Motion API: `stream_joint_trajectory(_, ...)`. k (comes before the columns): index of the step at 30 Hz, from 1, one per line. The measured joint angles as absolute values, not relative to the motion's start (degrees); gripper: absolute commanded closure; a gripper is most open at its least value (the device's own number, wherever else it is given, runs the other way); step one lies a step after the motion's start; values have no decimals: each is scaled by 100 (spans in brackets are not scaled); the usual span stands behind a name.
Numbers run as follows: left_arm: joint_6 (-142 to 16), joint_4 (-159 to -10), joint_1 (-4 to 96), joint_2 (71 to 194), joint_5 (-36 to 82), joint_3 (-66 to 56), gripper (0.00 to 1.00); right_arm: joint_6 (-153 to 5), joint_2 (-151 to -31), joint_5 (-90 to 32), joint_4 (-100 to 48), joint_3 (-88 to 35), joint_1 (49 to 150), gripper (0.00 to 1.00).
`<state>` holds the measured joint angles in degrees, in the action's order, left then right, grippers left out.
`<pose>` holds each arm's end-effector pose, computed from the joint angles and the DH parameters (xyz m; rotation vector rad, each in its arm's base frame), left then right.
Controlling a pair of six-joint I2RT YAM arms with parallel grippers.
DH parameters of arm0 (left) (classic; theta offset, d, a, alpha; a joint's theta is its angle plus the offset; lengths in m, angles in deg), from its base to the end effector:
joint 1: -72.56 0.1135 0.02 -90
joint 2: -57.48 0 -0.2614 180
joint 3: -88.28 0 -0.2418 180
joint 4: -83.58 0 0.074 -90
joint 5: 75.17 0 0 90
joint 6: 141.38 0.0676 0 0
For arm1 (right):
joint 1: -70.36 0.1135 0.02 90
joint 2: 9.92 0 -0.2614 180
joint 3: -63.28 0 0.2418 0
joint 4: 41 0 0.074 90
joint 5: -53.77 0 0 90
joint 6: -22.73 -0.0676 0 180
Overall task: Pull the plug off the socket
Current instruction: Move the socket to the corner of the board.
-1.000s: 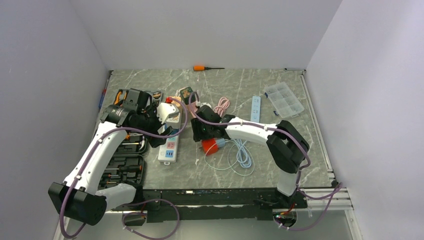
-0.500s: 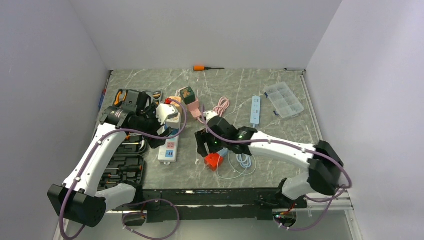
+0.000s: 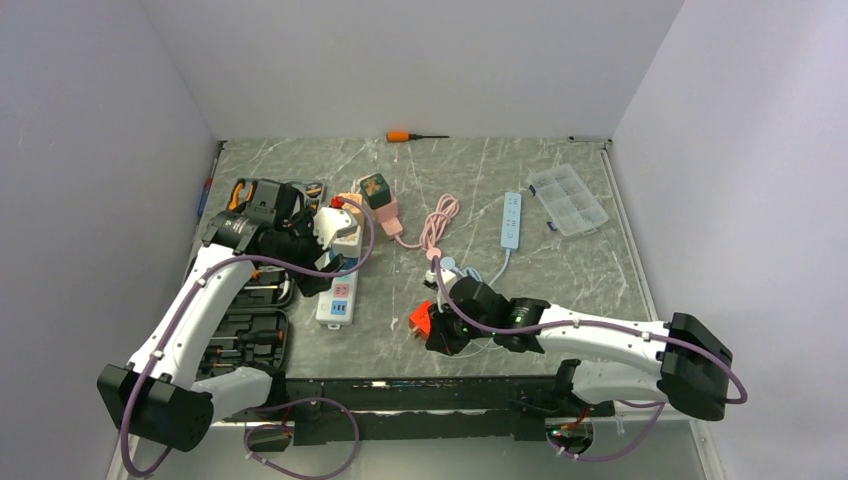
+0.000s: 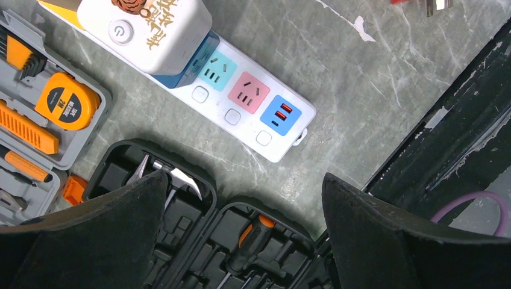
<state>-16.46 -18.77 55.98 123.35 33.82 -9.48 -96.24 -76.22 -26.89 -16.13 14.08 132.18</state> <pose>0.1963 -0.0814 0.2993 1.2199 2.2749 -0.3206 0.1087 0.2261 0.1877 -0.7949 2.3744 0.9373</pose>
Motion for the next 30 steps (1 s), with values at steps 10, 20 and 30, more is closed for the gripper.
stream_joint_trajectory(10,-1648,-1833,5598,12418,3379,-788,1,-9667,-7889,-2603,-1884,1509,13221,100)
stream_joint_trajectory(20,-1648,-1789,5598,12418,3338,-725,0,-9980,-8295,-3277,-1866,1660,13413,100)
stream_joint_trajectory(30,-1646,-1778,5598,12394,3294,-725,1,-10356,-8610,-4772,-1328,1658,13319,100)
